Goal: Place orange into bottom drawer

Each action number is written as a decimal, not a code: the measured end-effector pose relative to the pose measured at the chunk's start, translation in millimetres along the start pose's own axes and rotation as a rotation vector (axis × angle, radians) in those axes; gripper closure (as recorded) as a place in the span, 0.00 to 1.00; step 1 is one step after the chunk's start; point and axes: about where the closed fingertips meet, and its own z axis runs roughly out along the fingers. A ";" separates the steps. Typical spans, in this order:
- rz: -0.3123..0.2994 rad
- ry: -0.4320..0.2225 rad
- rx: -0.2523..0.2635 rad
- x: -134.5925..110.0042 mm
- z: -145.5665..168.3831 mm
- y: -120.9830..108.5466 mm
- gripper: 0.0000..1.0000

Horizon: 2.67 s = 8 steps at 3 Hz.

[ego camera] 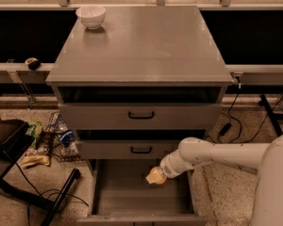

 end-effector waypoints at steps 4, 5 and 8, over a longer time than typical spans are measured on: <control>0.069 -0.058 0.026 49.1 130.2 -119.2 1.00; 0.149 -0.098 -0.089 72.1 167.0 -124.3 1.00; 0.188 -0.145 -0.112 71.9 181.5 -153.6 1.00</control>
Offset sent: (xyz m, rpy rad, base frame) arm 0.0644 -0.0413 -0.1439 -0.0748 -0.1099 -0.0634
